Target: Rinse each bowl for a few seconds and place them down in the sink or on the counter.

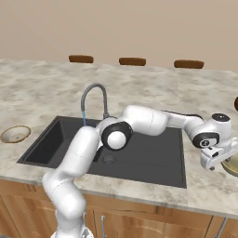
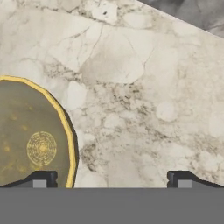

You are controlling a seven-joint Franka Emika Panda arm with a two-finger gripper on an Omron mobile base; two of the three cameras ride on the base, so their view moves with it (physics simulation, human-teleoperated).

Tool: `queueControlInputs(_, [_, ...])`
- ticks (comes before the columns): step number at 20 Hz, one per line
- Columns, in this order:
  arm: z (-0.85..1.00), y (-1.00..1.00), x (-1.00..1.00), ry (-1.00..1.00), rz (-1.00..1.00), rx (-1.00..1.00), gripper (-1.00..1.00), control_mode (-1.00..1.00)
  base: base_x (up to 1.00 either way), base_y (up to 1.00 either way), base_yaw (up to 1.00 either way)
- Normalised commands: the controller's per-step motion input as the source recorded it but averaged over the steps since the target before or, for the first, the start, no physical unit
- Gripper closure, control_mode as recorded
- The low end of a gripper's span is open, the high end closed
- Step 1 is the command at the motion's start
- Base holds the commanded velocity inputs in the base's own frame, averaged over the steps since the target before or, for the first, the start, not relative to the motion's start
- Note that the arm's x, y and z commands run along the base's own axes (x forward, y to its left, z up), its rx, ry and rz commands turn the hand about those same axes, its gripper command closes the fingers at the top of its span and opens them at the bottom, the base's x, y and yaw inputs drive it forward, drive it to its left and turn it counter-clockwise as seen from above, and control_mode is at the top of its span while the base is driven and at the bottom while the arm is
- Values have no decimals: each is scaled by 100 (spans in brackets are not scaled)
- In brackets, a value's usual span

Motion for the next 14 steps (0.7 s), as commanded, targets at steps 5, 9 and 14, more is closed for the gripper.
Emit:
queueControlInputs(5, [-11,-8,14,0,5,1,-100,-100,0,0,0])
queueControlInputs(9, [-10,-5,21,0,5,0,-100,-100,0,0,0])
queueControlInputs(14, [-9,-5,18,0,2,0,-100,-100,0,0,0])
